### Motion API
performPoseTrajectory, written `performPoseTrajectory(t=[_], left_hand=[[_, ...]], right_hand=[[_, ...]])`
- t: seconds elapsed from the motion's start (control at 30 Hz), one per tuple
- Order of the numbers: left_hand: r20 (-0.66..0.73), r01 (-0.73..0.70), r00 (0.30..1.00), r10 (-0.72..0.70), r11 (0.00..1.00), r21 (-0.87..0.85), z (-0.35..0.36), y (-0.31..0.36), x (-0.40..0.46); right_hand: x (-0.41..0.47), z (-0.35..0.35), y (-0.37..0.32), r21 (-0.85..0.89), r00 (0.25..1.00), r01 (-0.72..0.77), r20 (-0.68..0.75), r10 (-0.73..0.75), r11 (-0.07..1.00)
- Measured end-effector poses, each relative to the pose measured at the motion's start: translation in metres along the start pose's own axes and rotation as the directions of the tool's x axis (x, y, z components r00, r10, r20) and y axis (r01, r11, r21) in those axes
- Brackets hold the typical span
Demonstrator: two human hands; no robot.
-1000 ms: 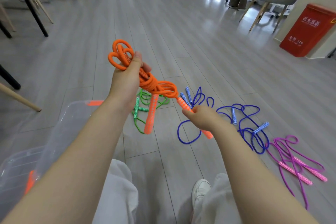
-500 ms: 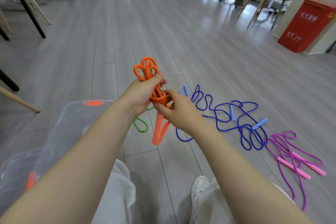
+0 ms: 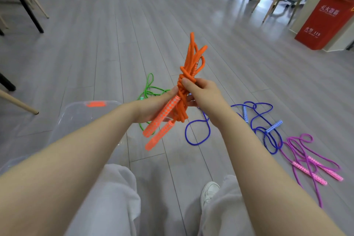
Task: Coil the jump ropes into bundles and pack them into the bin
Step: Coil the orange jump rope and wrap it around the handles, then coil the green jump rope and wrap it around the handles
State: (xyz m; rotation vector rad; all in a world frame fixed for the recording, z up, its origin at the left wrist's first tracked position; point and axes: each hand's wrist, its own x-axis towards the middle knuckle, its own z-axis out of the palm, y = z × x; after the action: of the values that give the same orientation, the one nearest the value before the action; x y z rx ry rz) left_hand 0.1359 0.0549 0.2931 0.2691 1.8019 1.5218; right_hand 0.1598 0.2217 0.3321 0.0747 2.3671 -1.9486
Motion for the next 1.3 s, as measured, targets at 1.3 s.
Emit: performPoseTrajectory(t=[1.3], left_hand=[[-0.745,0.760,0.297,-0.598,0.620,-0.195,-0.185,-0.337,0.146]], right_hand=[[0.227,0.191,0.333,-0.784,0.817,-0.069,0.310,0.486,0.616]])
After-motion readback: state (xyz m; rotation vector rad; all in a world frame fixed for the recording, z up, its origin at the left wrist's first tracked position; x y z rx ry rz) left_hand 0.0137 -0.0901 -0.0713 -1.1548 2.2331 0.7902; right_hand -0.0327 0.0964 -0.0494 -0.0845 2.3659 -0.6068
